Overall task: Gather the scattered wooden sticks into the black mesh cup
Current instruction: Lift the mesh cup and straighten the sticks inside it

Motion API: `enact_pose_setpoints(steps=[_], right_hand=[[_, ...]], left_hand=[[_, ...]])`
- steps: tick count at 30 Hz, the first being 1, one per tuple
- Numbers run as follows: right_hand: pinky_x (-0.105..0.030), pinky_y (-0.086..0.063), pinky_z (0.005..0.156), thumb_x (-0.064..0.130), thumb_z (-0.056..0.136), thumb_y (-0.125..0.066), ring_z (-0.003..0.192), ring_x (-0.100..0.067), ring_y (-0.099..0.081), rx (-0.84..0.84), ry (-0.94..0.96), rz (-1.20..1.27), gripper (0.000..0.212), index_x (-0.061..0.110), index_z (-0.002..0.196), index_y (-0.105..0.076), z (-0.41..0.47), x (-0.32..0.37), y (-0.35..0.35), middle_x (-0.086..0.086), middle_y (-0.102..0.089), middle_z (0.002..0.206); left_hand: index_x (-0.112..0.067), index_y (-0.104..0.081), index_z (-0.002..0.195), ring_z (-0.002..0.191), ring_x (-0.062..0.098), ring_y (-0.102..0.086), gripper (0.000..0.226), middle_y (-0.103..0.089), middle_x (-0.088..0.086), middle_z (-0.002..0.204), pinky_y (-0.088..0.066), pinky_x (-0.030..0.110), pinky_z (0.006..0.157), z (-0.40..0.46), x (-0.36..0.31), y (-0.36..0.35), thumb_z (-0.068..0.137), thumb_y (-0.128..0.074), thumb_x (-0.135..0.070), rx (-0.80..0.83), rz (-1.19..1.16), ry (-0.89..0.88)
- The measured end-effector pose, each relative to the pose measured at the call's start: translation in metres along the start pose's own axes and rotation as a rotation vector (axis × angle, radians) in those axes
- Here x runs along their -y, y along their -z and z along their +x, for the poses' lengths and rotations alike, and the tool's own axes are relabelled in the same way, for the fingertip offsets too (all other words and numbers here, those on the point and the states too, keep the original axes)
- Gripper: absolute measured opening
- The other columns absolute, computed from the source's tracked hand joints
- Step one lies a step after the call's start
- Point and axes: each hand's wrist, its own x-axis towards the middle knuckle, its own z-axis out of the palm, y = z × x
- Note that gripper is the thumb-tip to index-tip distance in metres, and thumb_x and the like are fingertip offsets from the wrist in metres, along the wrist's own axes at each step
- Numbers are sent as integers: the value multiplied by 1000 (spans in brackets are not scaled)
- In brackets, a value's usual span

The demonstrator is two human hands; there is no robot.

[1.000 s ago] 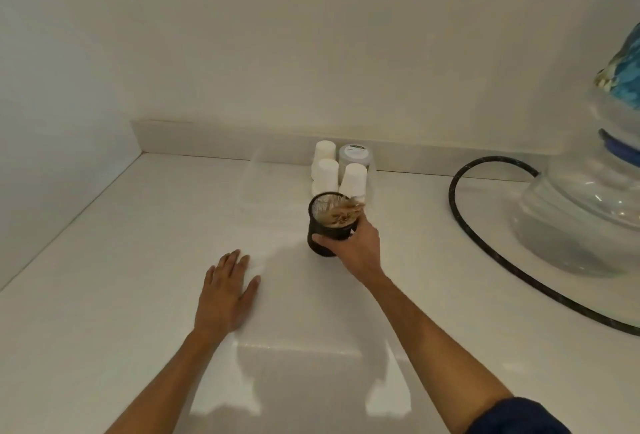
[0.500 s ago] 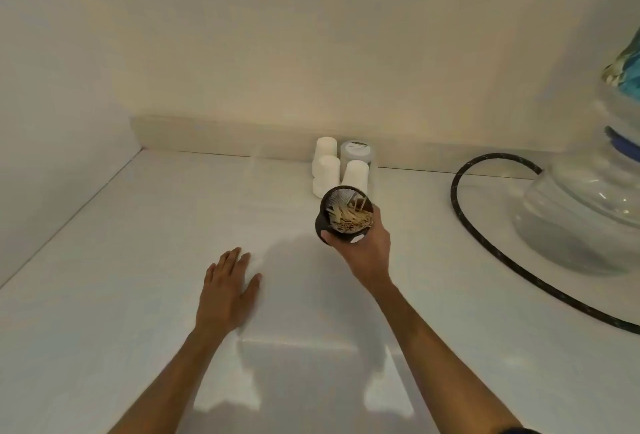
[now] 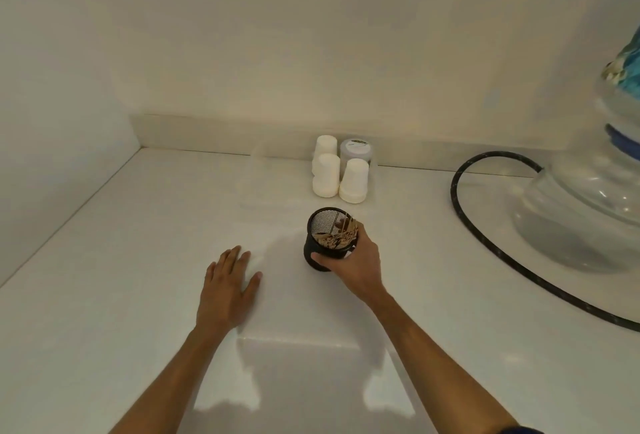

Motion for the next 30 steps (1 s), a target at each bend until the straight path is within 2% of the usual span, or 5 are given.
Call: enact_pose_setpoints(steps=[9, 13, 20, 25, 30], right_hand=[[-32, -56, 90, 47, 47, -88, 104, 7, -60, 100, -3, 37, 90, 56, 120, -36, -13, -1, -7, 32, -61, 112], [-22, -48, 88, 69, 40, -84, 109, -3, -58, -34, -43, -16, 102, 44, 129, -40, -26, 3, -20, 24, -61, 120], [-18, -53, 83, 56, 51, -89, 103, 2, -61, -227, 117, 112, 87, 34, 125, -49, 5, 25, -1, 21, -65, 110], [-38, -51, 97, 34, 54, -94, 112, -8, -59, -119, 90, 112, 85, 28, 128, -54, 10, 13, 2, 11, -64, 121], [-14, -52, 85, 38, 52, -94, 106, 2, -60, -180, 109, 206, 77, 51, 115, -51, 17, 17, 6, 32, -63, 108]], left_hand=[[-10, -52, 138, 140, 28, -36, 76, -44, 11, 149, -27, 46, 114, 0, 1, -1, 87, -22, -59, -5, -6, -6], [-13, -48, 141, 143, 26, -31, 79, -40, 9, 151, -23, 44, 116, 0, 1, -1, 86, -19, -61, -1, -6, 6], [-15, -45, 144, 145, 24, -27, 80, -36, 7, 154, -20, 42, 118, 0, 2, -2, 86, -16, -62, 8, -10, 13], [-14, -45, 143, 145, 24, -27, 81, -37, 7, 154, -20, 42, 118, 0, 2, -2, 86, -15, -63, 13, -9, 7], [-15, -45, 143, 145, 24, -27, 81, -37, 7, 154, -20, 42, 118, 0, 2, -2, 86, -15, -63, 12, -8, 14]])
